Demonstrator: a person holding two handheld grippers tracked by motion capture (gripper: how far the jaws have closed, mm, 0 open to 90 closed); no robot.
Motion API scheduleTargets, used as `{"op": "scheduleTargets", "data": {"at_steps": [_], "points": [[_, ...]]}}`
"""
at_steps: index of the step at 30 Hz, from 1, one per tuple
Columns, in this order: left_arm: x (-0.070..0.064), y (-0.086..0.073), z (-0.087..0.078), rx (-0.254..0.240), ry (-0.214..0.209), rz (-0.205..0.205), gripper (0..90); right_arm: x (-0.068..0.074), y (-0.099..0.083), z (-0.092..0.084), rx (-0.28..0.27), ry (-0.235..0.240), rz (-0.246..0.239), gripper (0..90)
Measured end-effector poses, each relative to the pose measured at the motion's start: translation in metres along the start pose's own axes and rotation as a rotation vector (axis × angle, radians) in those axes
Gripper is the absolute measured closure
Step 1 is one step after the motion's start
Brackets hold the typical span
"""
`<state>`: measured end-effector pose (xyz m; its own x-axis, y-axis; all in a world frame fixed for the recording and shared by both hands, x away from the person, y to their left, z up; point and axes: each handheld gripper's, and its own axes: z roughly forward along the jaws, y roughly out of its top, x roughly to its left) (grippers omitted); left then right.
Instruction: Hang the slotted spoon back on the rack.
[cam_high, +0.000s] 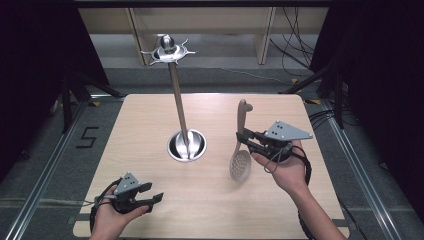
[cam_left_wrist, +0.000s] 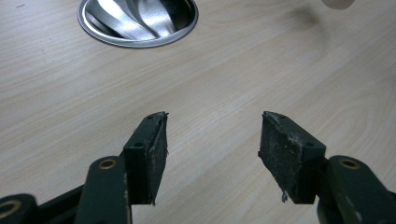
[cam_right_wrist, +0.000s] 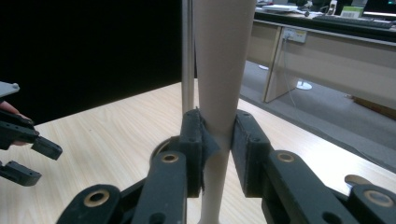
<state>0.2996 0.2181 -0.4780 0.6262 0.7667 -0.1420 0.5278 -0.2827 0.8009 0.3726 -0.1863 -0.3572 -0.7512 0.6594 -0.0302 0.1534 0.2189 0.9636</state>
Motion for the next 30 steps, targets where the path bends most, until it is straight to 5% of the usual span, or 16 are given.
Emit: {"op": "scheduleTargets", "data": {"at_steps": [10,13,20,24,30], "points": [[0.000,0.000,0.000,0.005,0.000,0.001,40.8,0.004,0.005,0.001,0.002,0.011,0.020,75.7],[0.001,0.000,0.000,0.002,0.003,0.015,40.8,0.004,0.007,0.001,-0.010,-0.011,-0.011,75.7],[0.001,0.000,0.000,0.000,0.001,0.015,40.8,0.010,0.011,0.003,-0.023,-0.023,0.019,75.7],[0.001,0.001,-0.001,-0.002,0.002,0.026,40.8,0.012,0.014,0.004,-0.023,-0.054,-0.015,75.7],[0.001,0.001,-0.001,-0.001,0.003,0.014,40.8,0.018,0.019,0.008,-0.029,-0.062,-0.001,75.7]]}}
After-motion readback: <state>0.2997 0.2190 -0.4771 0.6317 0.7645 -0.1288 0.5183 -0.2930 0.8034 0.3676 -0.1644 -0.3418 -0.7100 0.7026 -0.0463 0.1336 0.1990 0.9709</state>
